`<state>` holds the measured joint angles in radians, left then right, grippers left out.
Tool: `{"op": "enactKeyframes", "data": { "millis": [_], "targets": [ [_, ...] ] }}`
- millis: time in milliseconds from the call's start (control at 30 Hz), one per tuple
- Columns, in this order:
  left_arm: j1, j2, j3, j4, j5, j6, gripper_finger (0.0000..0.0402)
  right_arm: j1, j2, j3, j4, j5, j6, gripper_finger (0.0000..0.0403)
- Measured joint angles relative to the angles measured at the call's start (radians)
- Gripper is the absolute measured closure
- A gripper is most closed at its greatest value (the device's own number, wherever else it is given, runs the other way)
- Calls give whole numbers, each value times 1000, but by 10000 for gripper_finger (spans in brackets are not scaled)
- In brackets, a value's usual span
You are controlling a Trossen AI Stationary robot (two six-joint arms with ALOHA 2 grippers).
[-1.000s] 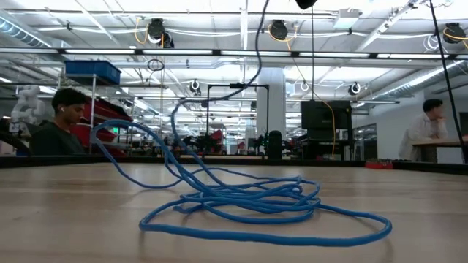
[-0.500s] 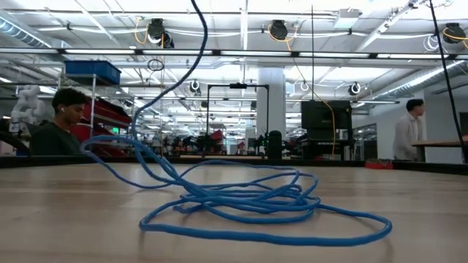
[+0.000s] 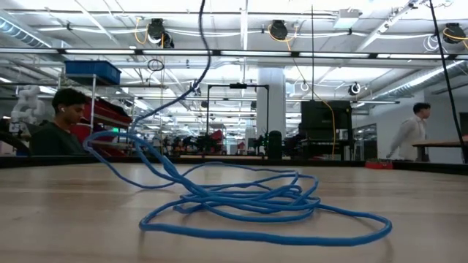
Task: Coil cords
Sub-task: Uncoil the blue wire from the spool
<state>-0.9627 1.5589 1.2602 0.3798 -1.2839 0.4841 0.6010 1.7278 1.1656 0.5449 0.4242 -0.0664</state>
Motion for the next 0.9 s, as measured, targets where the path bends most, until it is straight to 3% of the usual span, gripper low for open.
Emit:
{"op": "enactKeyframes", "data": {
  "millis": [367, 733, 900],
  "targets": [
    [0, 0, 0, 0, 0, -1, 400, -25, 56, 0, 47, 0, -2, 257],
    [0, 0, 0, 0, 0, -1, 400, -26, 67, 0, 58, -13, -3, 334],
    [0, 0, 0, 0, 0, -3, 400, -31, 98, 0, 79, -13, -6, 343]
  ]
}}
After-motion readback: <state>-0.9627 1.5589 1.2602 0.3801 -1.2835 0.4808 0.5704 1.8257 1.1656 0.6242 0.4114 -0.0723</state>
